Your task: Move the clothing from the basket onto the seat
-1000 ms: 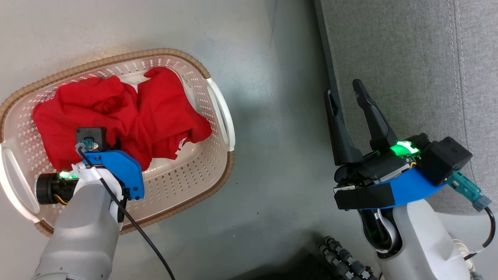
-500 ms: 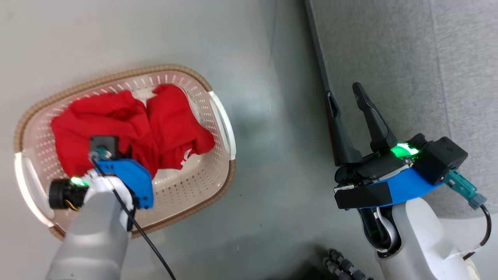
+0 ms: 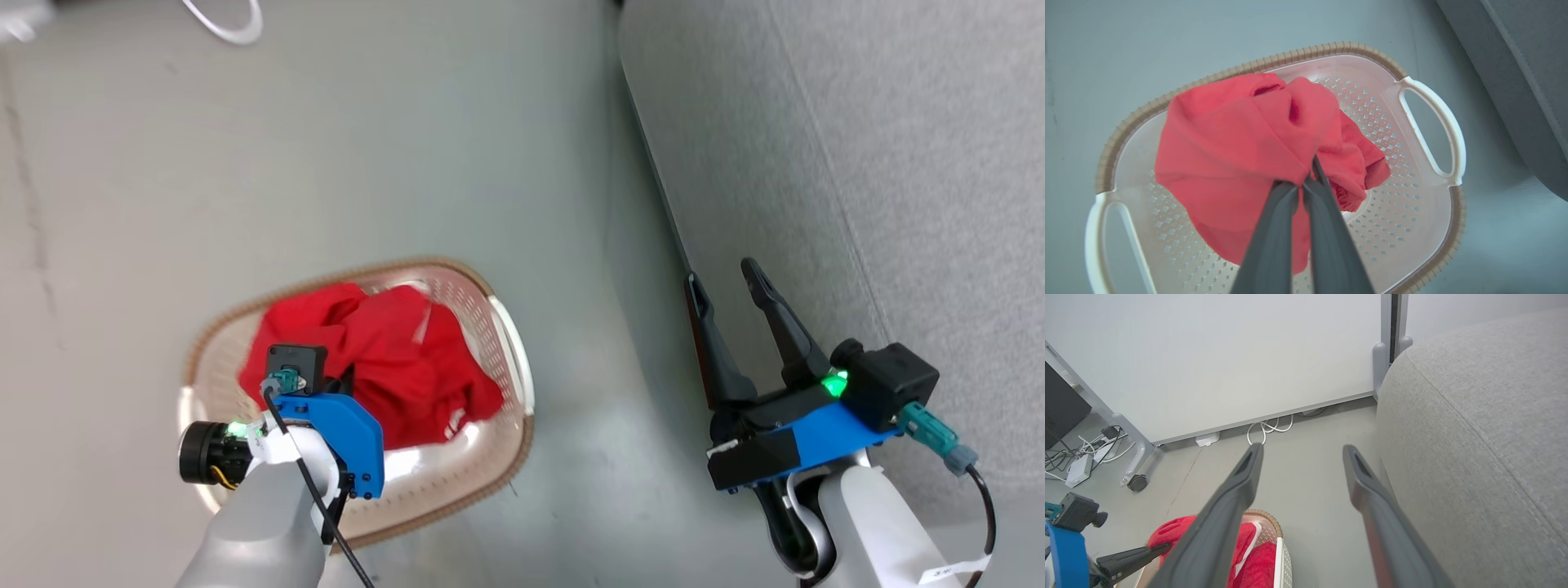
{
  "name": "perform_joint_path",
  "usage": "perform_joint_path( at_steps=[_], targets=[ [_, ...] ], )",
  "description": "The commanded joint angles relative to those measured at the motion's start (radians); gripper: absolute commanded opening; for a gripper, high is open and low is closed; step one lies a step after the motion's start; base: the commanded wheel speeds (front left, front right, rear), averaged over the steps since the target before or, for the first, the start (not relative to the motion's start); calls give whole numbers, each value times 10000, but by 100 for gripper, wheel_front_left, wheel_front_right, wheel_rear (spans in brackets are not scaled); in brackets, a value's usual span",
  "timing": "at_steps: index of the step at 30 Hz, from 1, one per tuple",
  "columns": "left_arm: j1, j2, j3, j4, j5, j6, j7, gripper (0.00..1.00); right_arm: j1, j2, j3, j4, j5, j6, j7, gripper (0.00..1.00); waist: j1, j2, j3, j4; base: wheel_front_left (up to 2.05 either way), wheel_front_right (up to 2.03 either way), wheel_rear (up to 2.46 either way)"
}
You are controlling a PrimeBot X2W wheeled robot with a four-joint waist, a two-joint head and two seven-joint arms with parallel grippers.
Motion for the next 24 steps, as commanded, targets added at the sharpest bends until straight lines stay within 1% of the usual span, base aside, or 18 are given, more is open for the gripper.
perform_joint_path(
  at_steps=[1, 6, 8, 13, 18, 21, 24],
  targets=[
    [62, -19, -63, -41, -70, -54, -119, 0, 175, -40, -61, 94, -75, 5, -32, 100, 2, -1, -1135, 581, 0, 0, 0],
    [364, -101, -457, -288, -190, -245, -327, 0, 521, -40, -369, 383, -336, 5, 51, 100, 2, -1, -2254, 1108, 0, 0, 0],
    [588, -104, -776, -629, -433, -334, -311, 0, 701, -40, -449, 431, -458, 5, 200, 100, 2, -1, -2670, 1308, 0, 0, 0],
    [1022, -106, -1931, -1762, -1118, -423, -209, 0, 1216, -43, -727, 433, -593, 5, 513, 100, 2, -1, -3757, 1752, 0, 0, 0],
    [1124, -104, -3053, -2878, -1890, -409, -224, 0, 1744, -40, -821, 303, -613, 5, 791, 100, 2, -1, -4684, 2034, 0, 0, 0],
    [941, -102, -3609, -3454, -2333, -401, -227, 0, 1992, -40, -781, 171, -634, 5, 971, 100, 2, -1, -5058, 2110, 0, 0, 0],
    [723, -99, -4104, -3983, -2782, -284, -272, 0, 2207, -40, -745, 40, -609, 5, 1124, 100, 2, -1, -5349, 2145, 0, 0, 0]
  ],
)
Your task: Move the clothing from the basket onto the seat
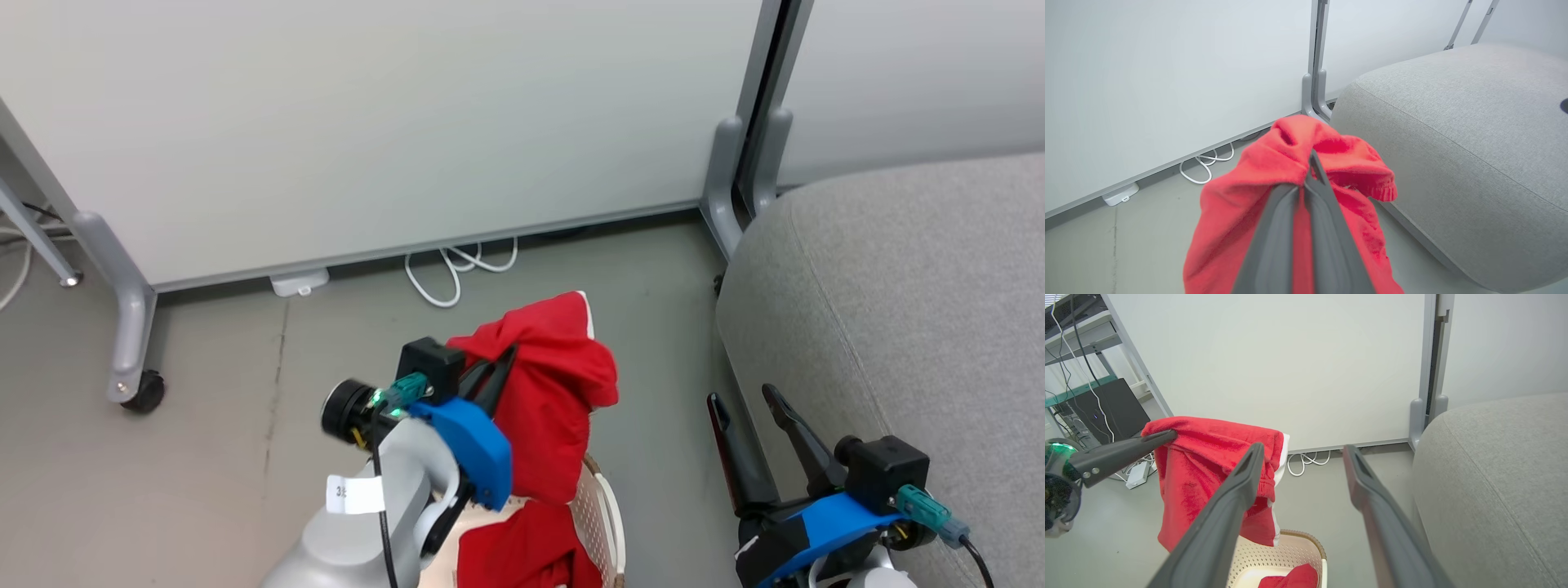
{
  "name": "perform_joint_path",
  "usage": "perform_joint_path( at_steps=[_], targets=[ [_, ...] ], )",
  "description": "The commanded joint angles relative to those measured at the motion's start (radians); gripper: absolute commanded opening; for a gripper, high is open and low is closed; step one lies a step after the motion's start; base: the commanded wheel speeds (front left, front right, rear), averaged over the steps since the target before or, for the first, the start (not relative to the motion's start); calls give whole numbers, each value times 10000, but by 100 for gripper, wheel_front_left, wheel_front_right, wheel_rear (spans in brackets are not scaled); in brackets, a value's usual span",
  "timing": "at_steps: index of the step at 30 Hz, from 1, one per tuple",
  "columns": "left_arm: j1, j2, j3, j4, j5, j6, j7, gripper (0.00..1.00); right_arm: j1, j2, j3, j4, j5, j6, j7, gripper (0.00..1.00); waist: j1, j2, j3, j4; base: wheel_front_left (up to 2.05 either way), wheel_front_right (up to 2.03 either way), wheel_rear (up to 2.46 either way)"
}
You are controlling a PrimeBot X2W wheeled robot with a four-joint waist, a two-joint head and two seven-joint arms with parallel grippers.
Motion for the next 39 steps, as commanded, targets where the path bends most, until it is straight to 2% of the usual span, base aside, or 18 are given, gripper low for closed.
perform_joint_path(
  at_steps=[1, 15, 29, 39],
  targets=[
    [-314, -7, -235, -285, -179, 117, -87, 0, 191, -42, 26, -105, -22, 5, 71, 100, 3, -1, -403, 194, 0, 0, 0],
    [-1911, -3, -2146, -1903, -1925, 601, -85, 0, 470, -42, 380, -327, 199, 5, 381, 100, 3, -1, -908, 81, 0, 0, 0],
    [-2582, -4, -3320, -1649, -3019, 875, -248, 0, 304, -42, 584, -209, 293, 5, 336, 100, 3, -1, -786, -81, 0, 0, 0],
    [-2763, -2, -3848, -1432, -3509, 984, -430, 0, -161, -42, 1387, -129, 180, 5, 599, 100, 3, -1, -648, -127, 0, 0, 0]
  ],
)
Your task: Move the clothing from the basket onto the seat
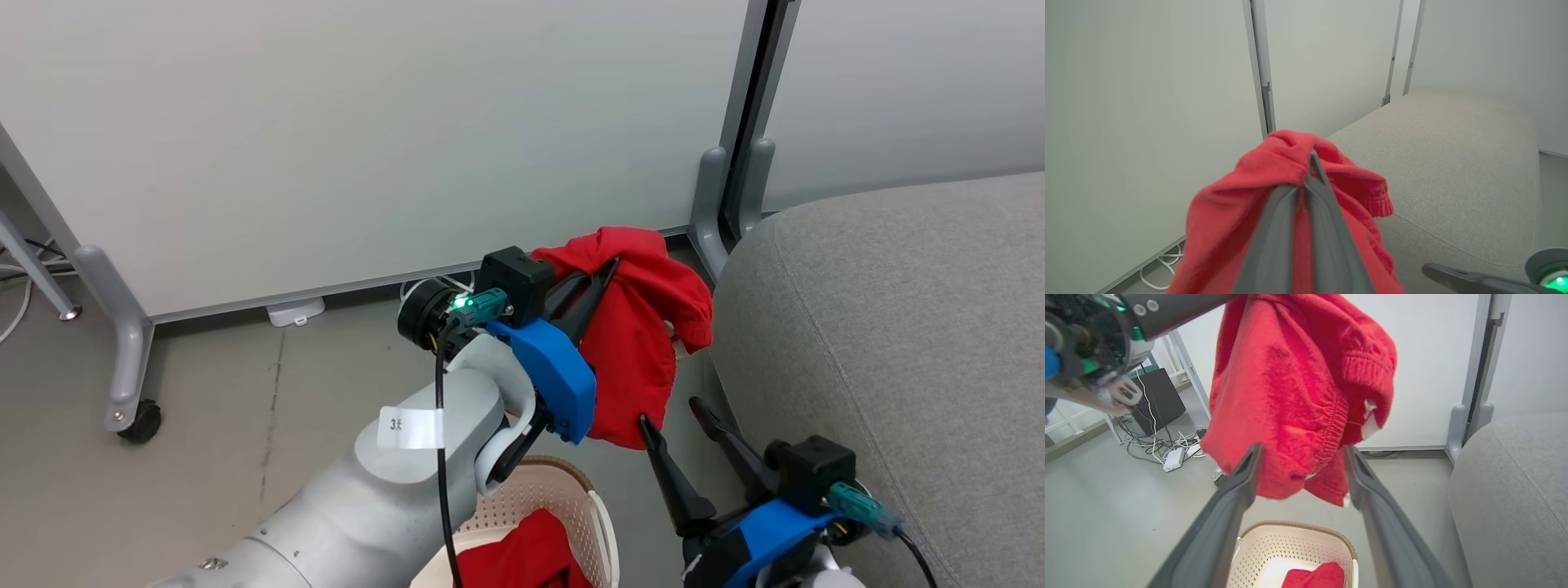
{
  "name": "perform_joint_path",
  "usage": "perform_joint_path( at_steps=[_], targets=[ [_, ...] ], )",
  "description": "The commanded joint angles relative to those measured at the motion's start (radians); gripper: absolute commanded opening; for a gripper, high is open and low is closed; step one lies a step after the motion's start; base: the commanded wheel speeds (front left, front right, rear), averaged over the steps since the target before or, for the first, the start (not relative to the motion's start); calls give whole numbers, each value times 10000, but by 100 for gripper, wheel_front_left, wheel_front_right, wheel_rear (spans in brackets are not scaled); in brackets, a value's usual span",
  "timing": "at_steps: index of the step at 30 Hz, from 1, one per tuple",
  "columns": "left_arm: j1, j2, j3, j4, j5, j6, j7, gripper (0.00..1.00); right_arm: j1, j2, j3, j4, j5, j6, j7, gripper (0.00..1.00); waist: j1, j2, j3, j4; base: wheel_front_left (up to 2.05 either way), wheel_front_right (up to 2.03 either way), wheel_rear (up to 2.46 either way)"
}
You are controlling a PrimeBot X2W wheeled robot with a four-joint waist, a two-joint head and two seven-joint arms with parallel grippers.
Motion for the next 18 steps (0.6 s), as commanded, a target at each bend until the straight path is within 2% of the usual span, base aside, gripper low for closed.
perform_joint_path(
  at_steps=[1, 9, 18],
  targets=[
    [-168, 5, -113, 50, -105, 45, -80, 0, -271, -40, 165, 57, -70, 5, 48, 100, 0, 0, 45, -7, 0, 0, 0],
    [-303, 3, -445, 39, -425, 76, -164, 0, -1240, -40, 820, 606, -99, 5, 138, 100, 0, 0, 201, 10, 0, 0, 0],
    [-366, 5, -737, -85, -669, 104, -197, 0, -2426, -40, 991, 1638, -358, 5, -16, 100, 0, 0, 257, 82, 0, 0, 0]
  ],
)
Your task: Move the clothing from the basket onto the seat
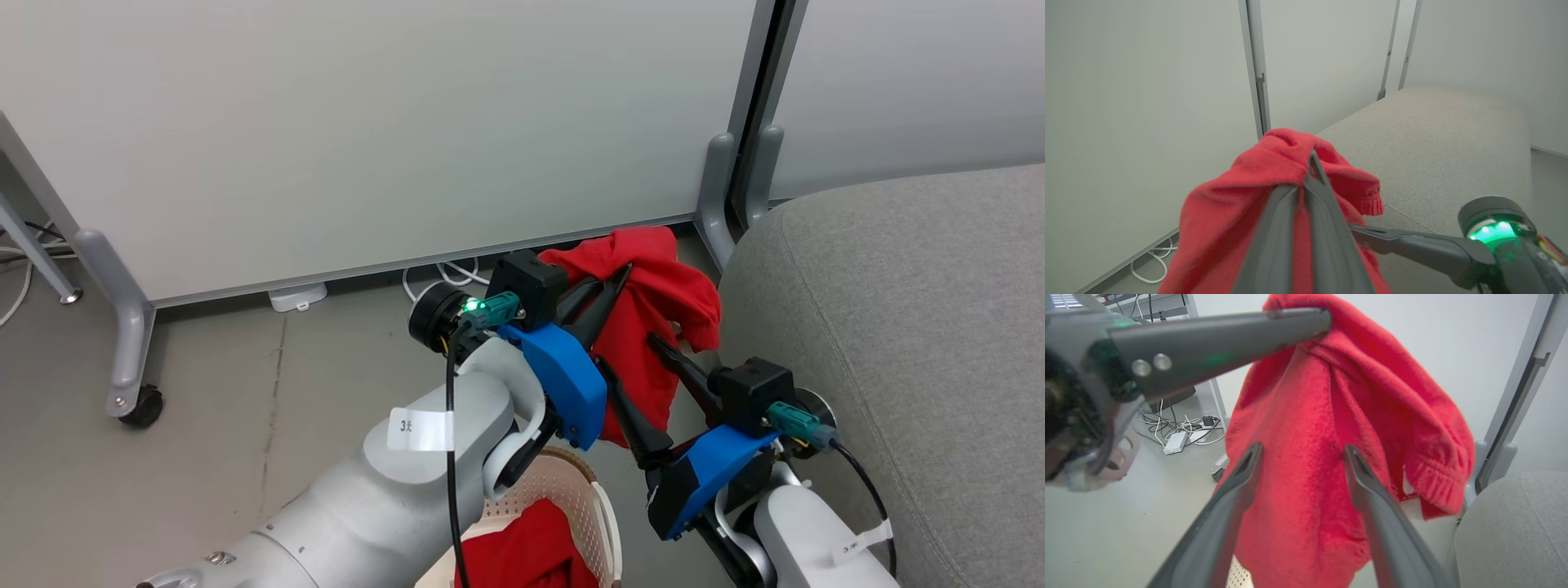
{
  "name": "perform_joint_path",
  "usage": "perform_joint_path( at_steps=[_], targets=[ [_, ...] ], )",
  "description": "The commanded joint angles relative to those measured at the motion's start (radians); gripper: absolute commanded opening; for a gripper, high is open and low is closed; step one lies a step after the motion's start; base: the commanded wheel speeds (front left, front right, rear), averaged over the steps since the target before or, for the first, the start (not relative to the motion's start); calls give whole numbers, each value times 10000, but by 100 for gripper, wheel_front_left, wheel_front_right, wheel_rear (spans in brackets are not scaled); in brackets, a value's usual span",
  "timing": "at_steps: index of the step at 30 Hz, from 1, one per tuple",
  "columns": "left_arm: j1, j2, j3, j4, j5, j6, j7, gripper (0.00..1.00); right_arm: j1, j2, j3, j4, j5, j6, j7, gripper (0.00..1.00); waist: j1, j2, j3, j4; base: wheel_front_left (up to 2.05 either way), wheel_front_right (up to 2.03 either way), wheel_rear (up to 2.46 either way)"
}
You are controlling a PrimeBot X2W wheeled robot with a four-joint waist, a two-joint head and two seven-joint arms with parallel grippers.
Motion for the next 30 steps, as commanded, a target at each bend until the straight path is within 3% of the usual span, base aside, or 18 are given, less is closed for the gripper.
perform_joint_path(
  at_steps=[1, 21, 22, 23, 24, 25, 26, 30],
  targets=[
    [-130, 7, -64, -12, -36, 19, -60, 0, -212, -40, 52, 164, 35, 5, -50, 100, -1, -1, -4, 15, 0, 0, 0],
    [-81, 5, -452, -263, -501, -85, -76, 0, -2128, -39, 939, 2930, 640, 5, -134, 100, -1, -1, -163, 147, 0, 0, 0],
    [-69, 4, -465, -271, -525, -76, -76, 0, -2187, -39, 1008, 3042, 720, 5, -140, 94, -1, -1, -176, 154, 0, 0, 0],
    [-57, 4, -477, -277, -542, -83, -77, 0, -2238, -39, 1092, 3141, 816, 5, -123, 49, -1, -1, -189, 158, 0, 0, 0],
    [-44, 4, -492, -283, -554, -88, -77, 0, -2278, -39, 1164, 3223, 875, 5, -121, 38, -1, -1, -203, 160, 0, 0, 0],
    [-33, 5, -504, -287, -549, -93, -78, 0, -2326, -39, 1223, 3309, 917, 5, -141, 11, -1, -1, -212, 160, 0, 0, 0],
    [-22, 5, -517, -287, -536, -98, -78, 0, -2377, -39, 1275, 3392, 967, 5, -181, 0, -1, -1, -219, 160, 0, 0, 0],
    [13, 4, -552, -261, -544, -123, -79, 0, -2470, -39, 1440, 3623, 1135, 5, -310, 0, -1, -1, -248, 144, 0, 0, 0]
  ],
)
